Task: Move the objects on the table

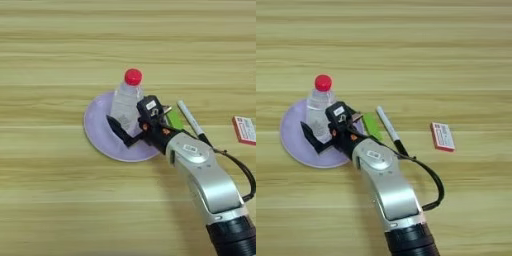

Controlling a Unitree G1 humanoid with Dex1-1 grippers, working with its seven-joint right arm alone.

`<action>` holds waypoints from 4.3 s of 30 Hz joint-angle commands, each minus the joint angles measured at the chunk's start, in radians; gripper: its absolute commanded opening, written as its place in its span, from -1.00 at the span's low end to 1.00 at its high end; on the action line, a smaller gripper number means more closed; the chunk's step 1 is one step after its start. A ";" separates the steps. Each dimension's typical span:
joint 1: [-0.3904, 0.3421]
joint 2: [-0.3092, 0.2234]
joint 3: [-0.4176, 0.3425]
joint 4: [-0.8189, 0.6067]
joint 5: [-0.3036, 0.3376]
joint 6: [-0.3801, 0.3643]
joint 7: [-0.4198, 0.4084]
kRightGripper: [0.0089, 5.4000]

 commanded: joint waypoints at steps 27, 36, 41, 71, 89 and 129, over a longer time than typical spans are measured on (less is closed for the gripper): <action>0.142 -0.100 -0.151 -0.236 0.026 0.030 0.004 1.00; 0.158 -0.081 -0.210 -0.213 0.038 0.036 -0.021 1.00; 0.166 -0.083 -0.248 -0.207 0.038 0.035 -0.038 1.00; 0.182 -0.106 -0.389 0.037 0.029 -0.029 -0.069 1.00; 0.147 -0.093 -0.383 0.197 0.088 -0.018 -0.053 0.74; 0.109 -0.110 -0.386 0.216 0.096 -0.051 -0.067 -0.72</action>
